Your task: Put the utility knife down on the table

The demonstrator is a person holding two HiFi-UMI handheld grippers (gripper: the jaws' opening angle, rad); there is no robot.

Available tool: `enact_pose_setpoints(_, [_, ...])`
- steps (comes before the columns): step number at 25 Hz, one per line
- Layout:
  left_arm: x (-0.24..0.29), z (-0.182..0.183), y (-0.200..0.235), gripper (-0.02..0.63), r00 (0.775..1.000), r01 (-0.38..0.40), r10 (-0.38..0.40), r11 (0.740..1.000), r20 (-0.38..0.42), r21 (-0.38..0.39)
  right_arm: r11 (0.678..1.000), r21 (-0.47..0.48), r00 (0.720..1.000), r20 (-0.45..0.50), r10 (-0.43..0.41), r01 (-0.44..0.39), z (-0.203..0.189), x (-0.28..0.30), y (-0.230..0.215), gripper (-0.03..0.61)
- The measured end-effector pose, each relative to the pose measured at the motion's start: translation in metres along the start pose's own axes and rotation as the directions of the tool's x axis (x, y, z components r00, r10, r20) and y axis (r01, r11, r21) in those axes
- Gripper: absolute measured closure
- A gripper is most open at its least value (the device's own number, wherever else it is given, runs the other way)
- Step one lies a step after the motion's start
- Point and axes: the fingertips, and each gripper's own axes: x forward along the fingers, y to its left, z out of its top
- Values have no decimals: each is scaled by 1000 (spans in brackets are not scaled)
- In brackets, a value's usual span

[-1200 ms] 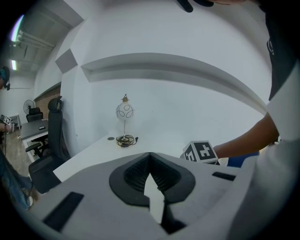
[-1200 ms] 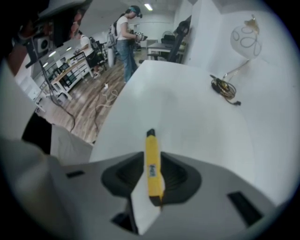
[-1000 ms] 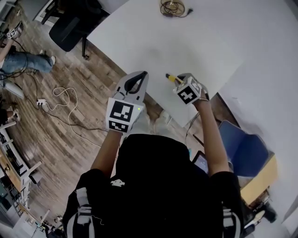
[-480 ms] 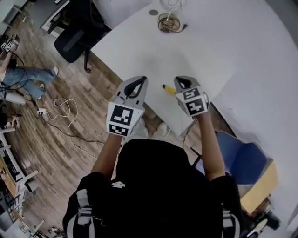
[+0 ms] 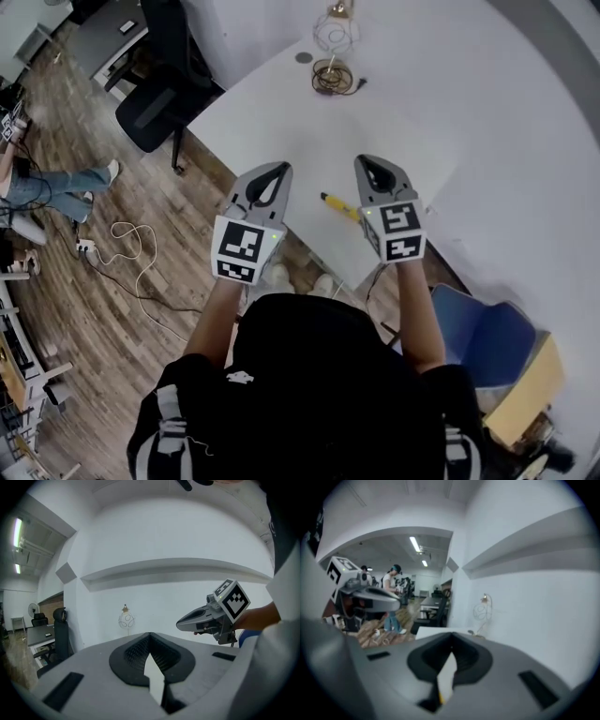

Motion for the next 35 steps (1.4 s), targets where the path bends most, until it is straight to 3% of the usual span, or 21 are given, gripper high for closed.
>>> enact_pose_setpoints(14, [-24,51,2,600,993,-42,36,998,116,46,997,4,966,246,-75,76,77,-69,-3,545])
enact_pose_setpoints(22, [-33,70,0,599,987,-49,39,997,153,63,994,32,953,282,-113,109,95,-81,-2,545])
enact_pose_setpoints(35, [-37,72,-6,600,986,-46,35,997,162,64,995,29,951,295,-95,91,85,-80,2,545])
